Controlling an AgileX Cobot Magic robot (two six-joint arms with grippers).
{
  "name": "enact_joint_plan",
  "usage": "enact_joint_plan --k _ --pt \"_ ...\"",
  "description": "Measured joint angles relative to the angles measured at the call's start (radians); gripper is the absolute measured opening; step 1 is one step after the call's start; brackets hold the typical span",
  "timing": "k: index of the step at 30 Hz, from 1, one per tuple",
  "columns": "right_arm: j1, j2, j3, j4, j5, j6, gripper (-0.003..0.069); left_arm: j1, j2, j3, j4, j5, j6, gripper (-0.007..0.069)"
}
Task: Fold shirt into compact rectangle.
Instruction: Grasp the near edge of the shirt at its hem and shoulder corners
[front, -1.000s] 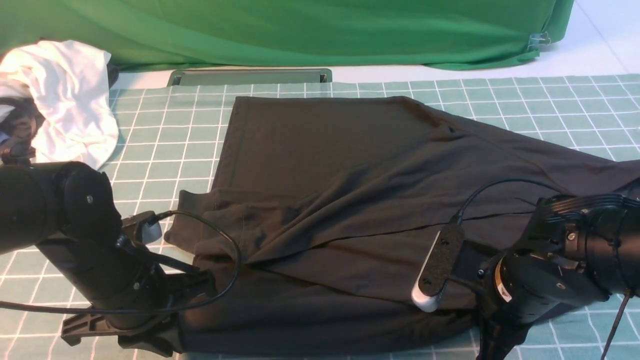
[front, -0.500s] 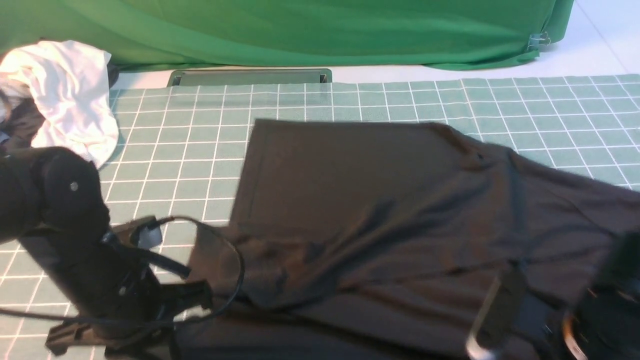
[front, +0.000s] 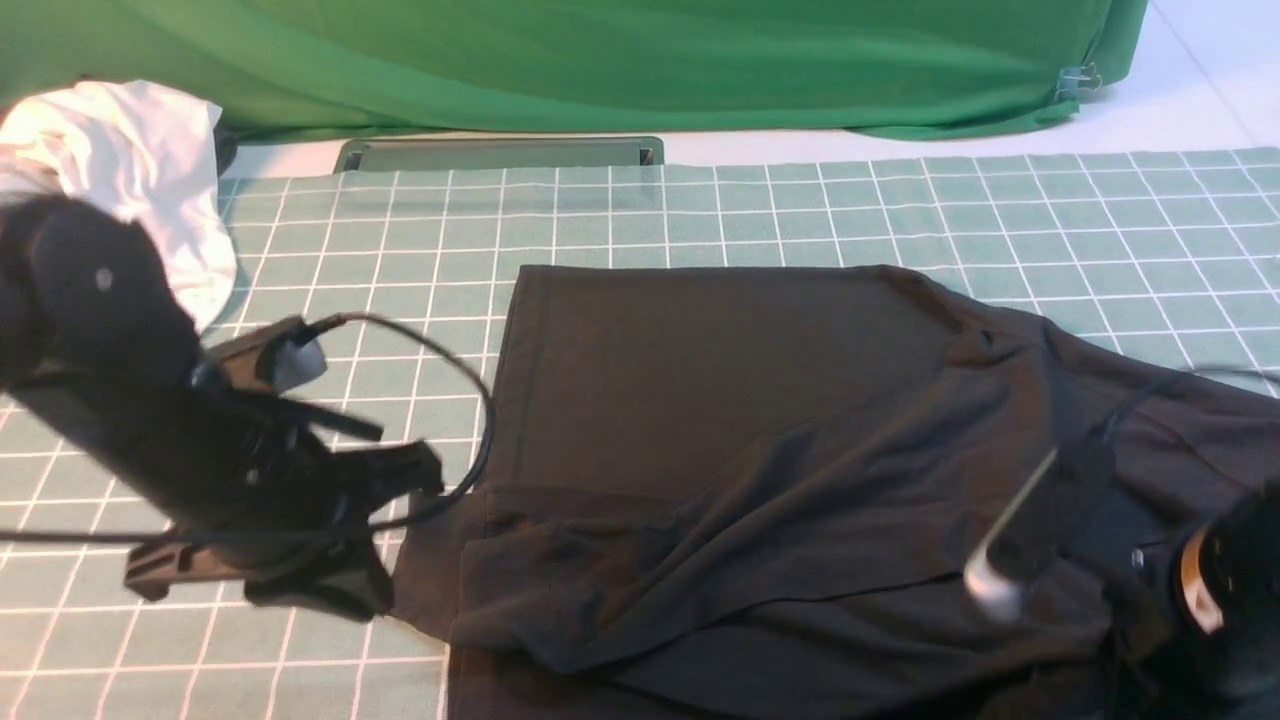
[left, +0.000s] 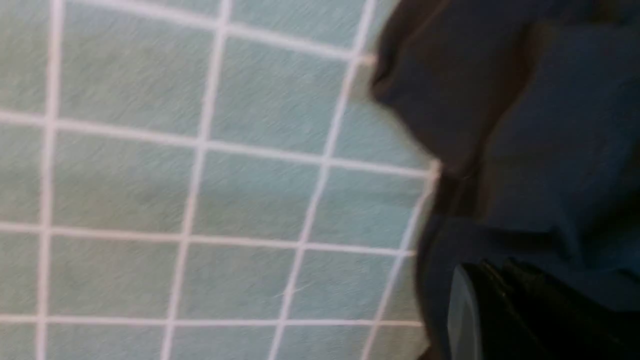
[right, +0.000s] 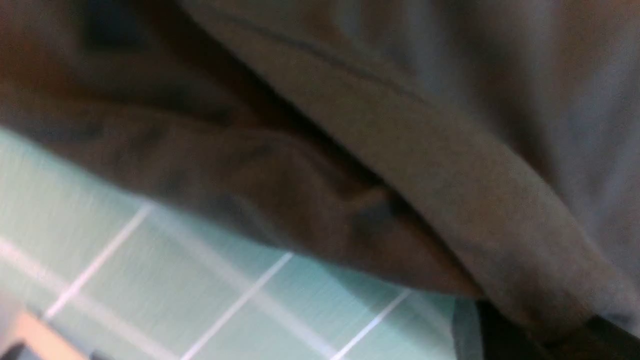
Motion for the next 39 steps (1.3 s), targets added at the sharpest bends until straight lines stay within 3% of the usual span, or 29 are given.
enact_joint_plan --k 5,9,15,16,23,33,39 --pt "-0.038 0.016 -0.018 -0.002 0.000 -0.007 0.0053 -0.012 0.011 -0.008 -0.048 0.090 0.027 0.0018" --pt "-0.042 0.017 -0.018 0.001 0.000 -0.014 0.0052 -0.111 0.011 0.052 -0.070 0.114 0.032 0.0058" --pt "-0.042 0.017 -0.018 0.001 -0.004 -0.021 0.0052 -0.315 0.012 0.148 -0.077 0.084 -0.039 0.0230" --pt "-0.042 0.017 -0.018 0.002 -0.004 -0.021 0.0052 -0.350 0.012 0.167 -0.077 0.054 -0.066 0.0290" --pt "-0.042 0.017 -0.018 0.002 -0.016 -0.021 0.0052 -0.382 0.012 0.199 -0.065 -0.068 -0.105 0.0447" --pt "-0.042 0.017 -0.018 0.002 -0.028 -0.022 0.0052 -0.382 0.155 0.196 -0.096 -0.176 -0.071 0.0471" --pt "-0.043 0.018 -0.018 0.002 -0.031 -0.021 0.0052 -0.382 0.185 0.172 -0.089 -0.155 -0.051 0.0447"
